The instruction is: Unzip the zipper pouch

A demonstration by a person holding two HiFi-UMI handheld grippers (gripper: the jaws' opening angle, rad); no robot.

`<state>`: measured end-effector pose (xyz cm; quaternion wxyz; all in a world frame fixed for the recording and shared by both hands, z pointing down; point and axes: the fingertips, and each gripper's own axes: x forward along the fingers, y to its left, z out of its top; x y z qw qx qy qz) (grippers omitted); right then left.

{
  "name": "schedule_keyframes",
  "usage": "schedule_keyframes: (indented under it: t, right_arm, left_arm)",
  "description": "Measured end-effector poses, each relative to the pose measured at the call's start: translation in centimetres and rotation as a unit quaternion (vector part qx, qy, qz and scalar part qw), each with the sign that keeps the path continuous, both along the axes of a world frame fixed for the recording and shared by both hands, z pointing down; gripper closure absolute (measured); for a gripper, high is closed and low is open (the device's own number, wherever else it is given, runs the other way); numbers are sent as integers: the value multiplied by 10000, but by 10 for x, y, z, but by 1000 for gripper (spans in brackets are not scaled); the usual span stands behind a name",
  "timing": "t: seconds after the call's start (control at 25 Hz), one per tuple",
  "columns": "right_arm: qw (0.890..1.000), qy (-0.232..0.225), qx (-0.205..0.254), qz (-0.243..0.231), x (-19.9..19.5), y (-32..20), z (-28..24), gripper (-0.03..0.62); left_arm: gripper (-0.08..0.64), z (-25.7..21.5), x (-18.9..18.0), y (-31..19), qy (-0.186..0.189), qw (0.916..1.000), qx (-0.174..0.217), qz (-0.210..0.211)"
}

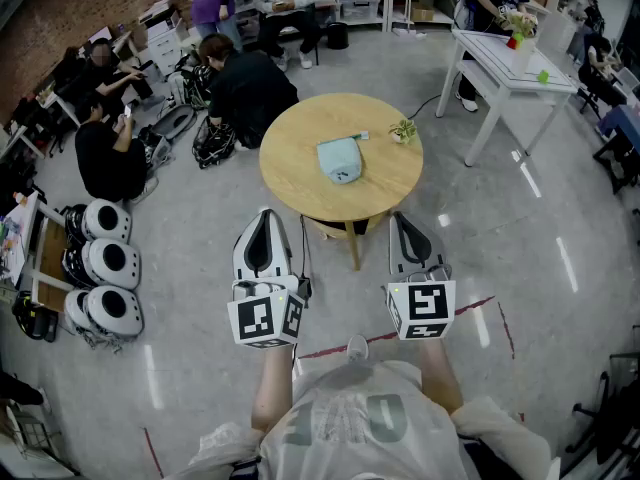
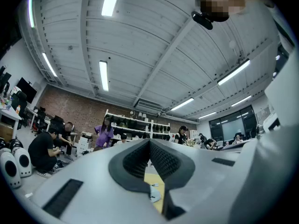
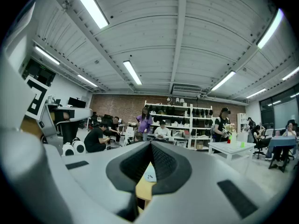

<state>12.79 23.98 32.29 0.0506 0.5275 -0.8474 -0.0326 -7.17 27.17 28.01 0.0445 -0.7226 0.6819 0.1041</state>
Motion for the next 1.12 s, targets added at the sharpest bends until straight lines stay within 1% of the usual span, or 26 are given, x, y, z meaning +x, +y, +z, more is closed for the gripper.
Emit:
schedule_keyframes:
  t: [0.36, 0.6, 0.76, 0.96, 1.12]
  right_arm:
    - [10000, 9, -63, -54, 4, -6, 7, 563]
    - [9988, -268, -160, -384, 0, -8, 13, 563]
    - [9988, -118, -175, -437, -8, -15, 16, 563]
    - [9994, -83, -127, -315, -10, -44, 16, 563]
    - [9995, -71, -64, -284, -19, -77, 11, 563]
  left_arm:
    - [534, 3, 6, -9, -15, 10000, -11, 20]
    - [534, 11, 13, -13, 45, 10000, -63, 13]
    - [534, 14, 10, -21, 86, 9999, -71, -24]
    - [534, 8, 11, -50, 61, 9999, 66, 78]
    - [534, 3, 3, -82, 53, 9998, 177, 97]
